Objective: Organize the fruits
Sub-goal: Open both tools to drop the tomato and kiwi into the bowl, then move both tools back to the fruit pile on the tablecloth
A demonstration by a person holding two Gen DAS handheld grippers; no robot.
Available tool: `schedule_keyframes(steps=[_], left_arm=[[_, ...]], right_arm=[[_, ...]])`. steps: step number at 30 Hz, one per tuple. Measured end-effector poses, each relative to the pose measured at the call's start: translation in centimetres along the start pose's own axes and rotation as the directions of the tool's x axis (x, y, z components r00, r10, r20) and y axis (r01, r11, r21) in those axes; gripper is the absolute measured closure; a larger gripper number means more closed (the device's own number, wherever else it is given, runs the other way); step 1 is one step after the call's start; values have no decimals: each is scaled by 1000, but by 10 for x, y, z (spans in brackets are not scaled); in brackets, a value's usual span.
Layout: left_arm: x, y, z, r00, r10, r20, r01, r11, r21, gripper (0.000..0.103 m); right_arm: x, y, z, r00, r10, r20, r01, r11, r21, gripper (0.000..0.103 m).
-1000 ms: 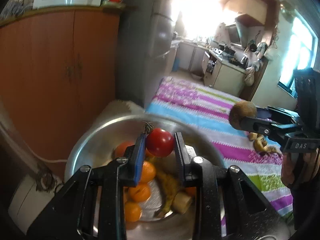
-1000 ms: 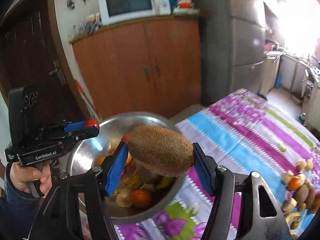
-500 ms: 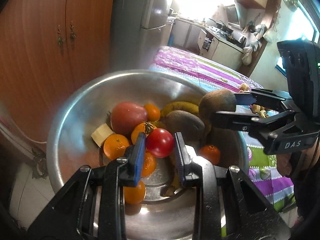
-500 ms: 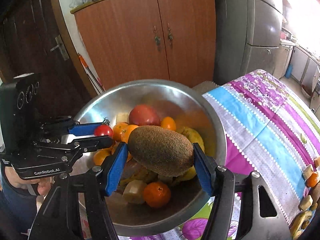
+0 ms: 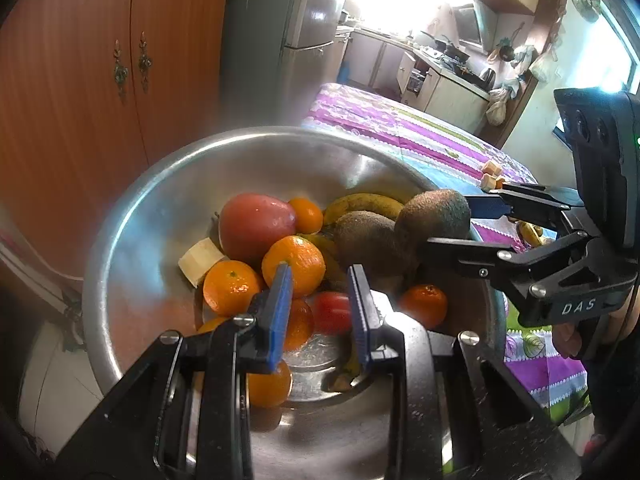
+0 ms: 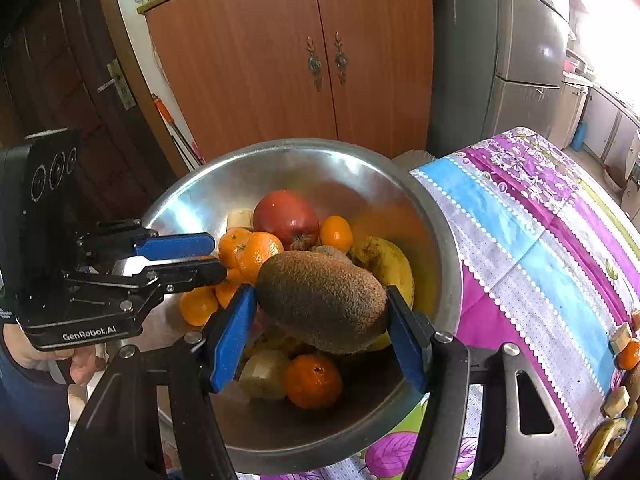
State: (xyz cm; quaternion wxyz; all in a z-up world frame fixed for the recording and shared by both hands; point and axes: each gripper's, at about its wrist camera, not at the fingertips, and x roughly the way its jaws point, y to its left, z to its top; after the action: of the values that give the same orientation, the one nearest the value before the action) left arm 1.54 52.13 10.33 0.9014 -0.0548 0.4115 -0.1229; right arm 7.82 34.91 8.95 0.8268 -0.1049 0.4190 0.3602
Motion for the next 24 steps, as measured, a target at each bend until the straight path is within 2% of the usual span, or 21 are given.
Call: schedule_keyframes(steps=[3, 5, 7, 13, 16, 19, 23, 24], left_arm=[[2, 3, -1, 1000, 7, -11, -7, 1000, -7, 72], [2, 5, -2, 1000, 14, -11, -14, 1000, -13, 65], [0, 6, -2, 1000, 20, -6, -20, 1000, -18, 53], [-8, 8, 1, 999, 40, 20, -39, 999, -28, 40], [-14, 4, 5, 998, 37, 43, -36, 999, -27, 39], [-25, -5, 10, 996, 21, 90, -19, 1000, -25, 36], [-45, -47, 19, 984, -56, 169, 47, 998, 52, 32], [-50, -62, 22, 980, -85, 182, 70, 994, 85, 31]], right_arm=[[6, 0, -2, 1000, -3, -17, 3, 1000, -2, 35], [10, 0, -3, 1000, -2, -28, 2, 1000, -3, 35], [13, 0, -5, 999, -3, -36, 3, 1000, -5, 35], [3, -1, -3, 1000, 14, 1, -14, 1000, 4, 34], [-17, -1, -1, 998, 19, 63, -20, 1000, 8, 34], [-54, -12, -10, 985, 8, 172, -13, 1000, 27, 28], [-100, -48, -40, 958, -68, 280, 42, 994, 97, 24], [-115, -63, -53, 947, -108, 303, 70, 988, 134, 24]])
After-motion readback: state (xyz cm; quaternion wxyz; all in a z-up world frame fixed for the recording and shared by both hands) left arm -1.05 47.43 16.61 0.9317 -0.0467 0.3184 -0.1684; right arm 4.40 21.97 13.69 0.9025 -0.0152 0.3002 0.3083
